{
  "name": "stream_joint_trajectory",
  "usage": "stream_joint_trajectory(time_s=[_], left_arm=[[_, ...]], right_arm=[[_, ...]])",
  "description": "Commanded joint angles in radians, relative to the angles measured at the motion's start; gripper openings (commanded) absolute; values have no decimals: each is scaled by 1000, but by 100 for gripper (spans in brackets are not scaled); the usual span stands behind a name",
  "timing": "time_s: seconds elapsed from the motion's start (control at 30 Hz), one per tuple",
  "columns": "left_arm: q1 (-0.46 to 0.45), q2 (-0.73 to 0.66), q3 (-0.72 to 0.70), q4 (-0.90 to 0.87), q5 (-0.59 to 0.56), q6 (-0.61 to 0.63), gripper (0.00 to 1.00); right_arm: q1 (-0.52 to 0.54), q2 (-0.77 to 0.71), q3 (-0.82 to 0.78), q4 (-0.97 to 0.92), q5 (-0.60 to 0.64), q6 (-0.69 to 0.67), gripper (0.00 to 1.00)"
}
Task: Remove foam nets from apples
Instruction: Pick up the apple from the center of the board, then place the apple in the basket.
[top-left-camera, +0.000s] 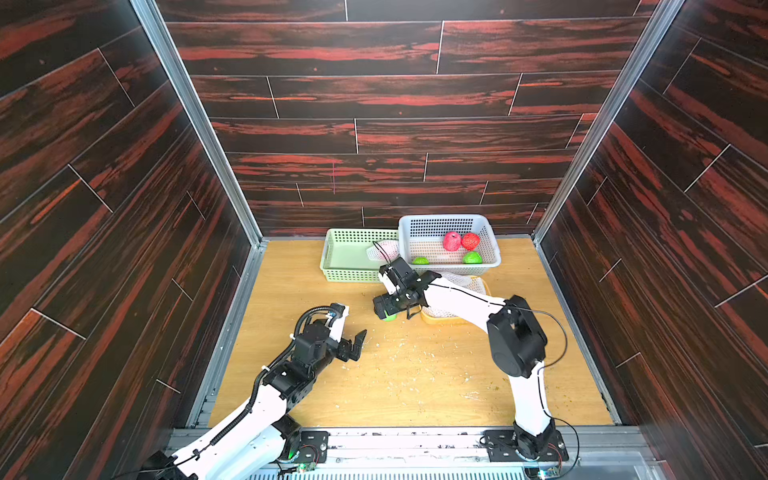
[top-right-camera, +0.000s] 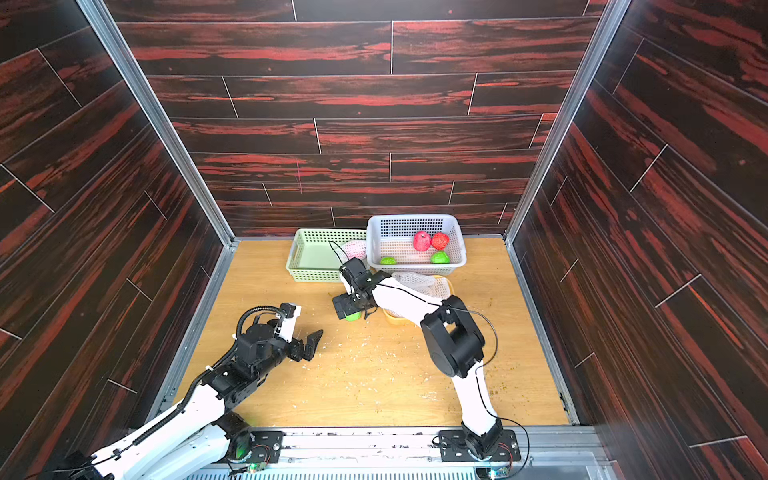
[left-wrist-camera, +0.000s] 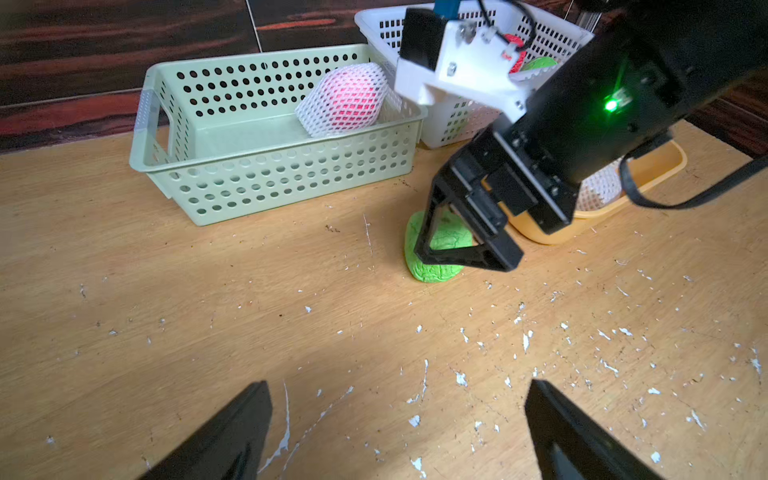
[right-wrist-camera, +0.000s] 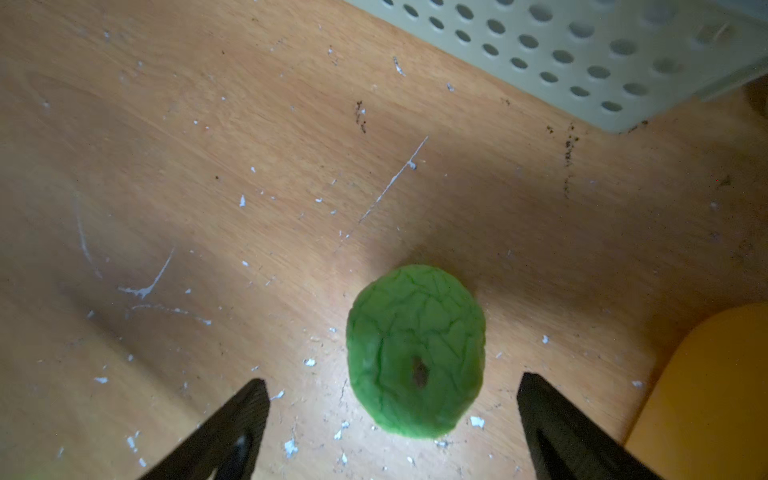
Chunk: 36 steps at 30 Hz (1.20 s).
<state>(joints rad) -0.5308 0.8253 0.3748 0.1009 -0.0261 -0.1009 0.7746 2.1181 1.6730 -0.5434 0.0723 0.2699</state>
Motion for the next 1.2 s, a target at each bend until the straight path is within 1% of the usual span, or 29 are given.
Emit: stream_joint_trajectory(time_s=[0.0,0.1,0.2,0.3,0.33,0.43,0.57,0.67,0.73,0.8,0.87,0.97,1.0,1.07,1.17], left_arm=[[3,4,-8,42,49,7,100],[3,16,-7,44,68,10,100],[3,19,-13,42,41,11,100],[3,29,-17,64,26,20,100],[3,37,-14,66,20,26,100],[3,63,-3,88,0,29,100],[5,89,13,136,-13,38,100],[11,97,24,194,-14,43,100],[25,105,37,228,-2,41,100],[44,118,51,258,26,35,100],[65,144,68,294,60,37,100],[94,191,103,326,108,28,100],[104,211,119,333,128,26,100],[118,251,145,347,157,27,100],[133,321,177,382,188,21,100]], right_arm=[[5,82,41,-62,5,18,94],[5,102,50,-41,-20,0,86],[2,108,41,-2,-34,-19,78],[1,112,40,29,-56,-47,62],[0,108,37,36,-58,-51,58],[-10,61,2,88,-90,-68,49],[-61,-73,-93,202,-209,-67,40],[-102,-172,-133,258,-297,-82,37],[-133,-211,-123,257,-358,-93,34],[-156,-245,-119,267,-387,-98,32],[-187,-272,-114,279,-404,-101,32],[-248,-278,-77,287,-413,-84,31],[-274,-277,-62,295,-446,-69,31],[-316,-267,-46,316,-471,-51,31],[-372,-234,4,317,-472,-43,30]])
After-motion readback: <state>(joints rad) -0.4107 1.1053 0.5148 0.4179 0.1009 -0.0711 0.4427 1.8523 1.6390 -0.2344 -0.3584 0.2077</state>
